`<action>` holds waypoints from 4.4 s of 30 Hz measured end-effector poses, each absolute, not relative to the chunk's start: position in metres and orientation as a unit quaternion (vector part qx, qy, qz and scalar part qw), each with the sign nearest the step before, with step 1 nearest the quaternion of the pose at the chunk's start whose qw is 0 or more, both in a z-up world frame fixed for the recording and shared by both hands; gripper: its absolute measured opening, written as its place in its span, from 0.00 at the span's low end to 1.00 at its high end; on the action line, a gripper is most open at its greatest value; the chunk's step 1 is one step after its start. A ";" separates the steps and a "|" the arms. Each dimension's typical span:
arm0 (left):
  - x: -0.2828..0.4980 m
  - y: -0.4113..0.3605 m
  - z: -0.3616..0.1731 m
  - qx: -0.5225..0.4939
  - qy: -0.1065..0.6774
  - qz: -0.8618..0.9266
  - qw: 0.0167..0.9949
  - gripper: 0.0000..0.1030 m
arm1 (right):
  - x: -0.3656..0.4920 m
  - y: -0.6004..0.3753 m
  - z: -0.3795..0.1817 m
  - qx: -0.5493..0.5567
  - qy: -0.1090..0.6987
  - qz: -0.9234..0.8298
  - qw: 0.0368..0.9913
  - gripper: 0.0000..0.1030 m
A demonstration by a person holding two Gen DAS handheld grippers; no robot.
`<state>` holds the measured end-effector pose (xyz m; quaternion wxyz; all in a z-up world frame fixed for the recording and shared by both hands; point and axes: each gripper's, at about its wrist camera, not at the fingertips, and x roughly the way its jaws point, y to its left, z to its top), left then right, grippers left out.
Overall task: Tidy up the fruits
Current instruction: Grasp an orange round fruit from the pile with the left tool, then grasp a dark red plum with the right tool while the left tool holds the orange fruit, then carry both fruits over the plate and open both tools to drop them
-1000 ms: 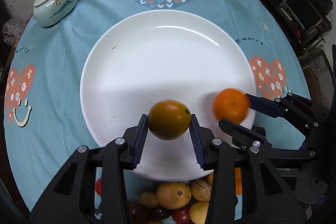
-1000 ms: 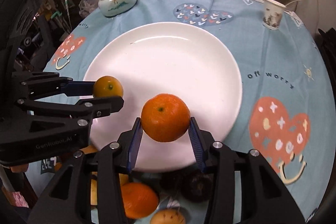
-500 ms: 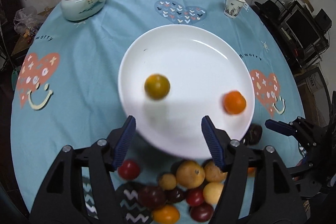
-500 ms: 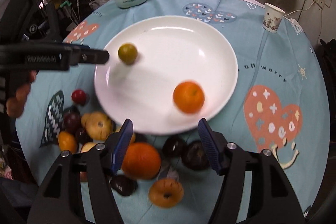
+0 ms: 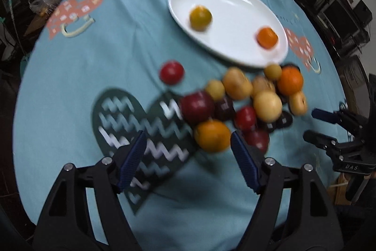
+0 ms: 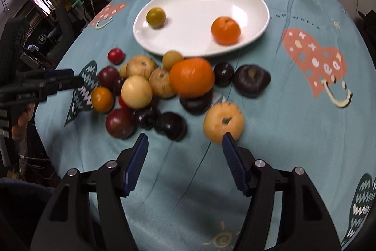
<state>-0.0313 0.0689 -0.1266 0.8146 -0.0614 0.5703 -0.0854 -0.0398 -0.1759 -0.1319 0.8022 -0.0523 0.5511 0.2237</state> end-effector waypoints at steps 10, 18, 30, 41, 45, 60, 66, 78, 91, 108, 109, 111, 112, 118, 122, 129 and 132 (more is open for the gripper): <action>-0.022 0.052 -0.148 -0.101 0.583 -0.081 0.802 0.68 | -0.069 -0.160 -0.136 -0.061 0.556 0.244 0.792 0.65; -0.022 0.047 -0.160 -0.090 0.591 -0.080 0.798 0.40 | -0.073 -0.137 -0.141 -0.075 0.556 0.267 0.783 0.65; -0.046 0.082 -0.121 -0.080 0.555 -0.066 0.825 0.40 | -0.051 -0.093 -0.155 -0.071 0.575 0.287 0.762 0.65; -0.042 0.083 -0.118 -0.055 0.554 -0.083 0.827 0.40 | -0.029 -0.097 -0.170 0.028 0.593 0.275 0.757 0.46; -0.037 0.078 -0.117 -0.045 0.552 -0.098 0.827 0.41 | -0.034 -0.101 -0.165 0.010 0.584 0.276 0.763 0.38; -0.018 0.027 -0.098 0.002 0.527 -0.158 0.835 0.41 | -0.068 -0.159 -0.155 0.040 0.589 0.243 0.770 0.38; -0.015 0.024 -0.097 0.010 0.528 -0.151 0.835 0.41 | -0.067 -0.160 -0.159 0.042 0.597 0.257 0.759 0.38; -0.017 0.031 -0.096 0.004 0.528 -0.132 0.839 0.41 | -0.062 -0.137 -0.156 0.017 0.600 0.304 0.740 0.38; -0.023 0.030 -0.088 0.006 0.518 -0.129 0.845 0.41 | -0.069 -0.131 -0.152 0.013 0.593 0.322 0.738 0.38; 0.027 -0.005 -0.058 0.034 0.481 -0.156 0.862 0.41 | -0.016 -0.170 -0.090 0.066 0.516 0.309 0.796 0.38; 0.035 -0.007 -0.057 0.035 0.480 -0.154 0.863 0.41 | -0.007 -0.173 -0.084 0.064 0.507 0.303 0.805 0.38; 0.049 -0.012 -0.058 0.035 0.481 -0.153 0.863 0.41 | 0.015 -0.175 -0.073 0.061 0.490 0.292 0.819 0.38; 0.058 -0.014 -0.061 0.034 0.483 -0.150 0.862 0.41 | 0.025 -0.175 -0.069 0.060 0.482 0.287 0.826 0.38; 0.104 -0.027 -0.094 0.043 0.516 -0.121 0.847 0.41 | 0.103 -0.163 -0.082 0.005 0.471 0.216 0.855 0.39; 0.123 -0.035 -0.114 0.059 0.530 -0.107 0.839 0.42 | 0.146 -0.156 -0.119 -0.014 0.524 0.190 0.830 0.39; 0.125 -0.026 -0.108 0.054 0.516 -0.090 0.850 0.62 | 0.151 -0.156 -0.115 -0.032 0.493 0.193 0.848 0.82; 0.117 -0.016 -0.098 0.043 0.503 -0.074 0.860 0.73 | 0.139 -0.160 -0.100 -0.039 0.481 0.190 0.855 0.82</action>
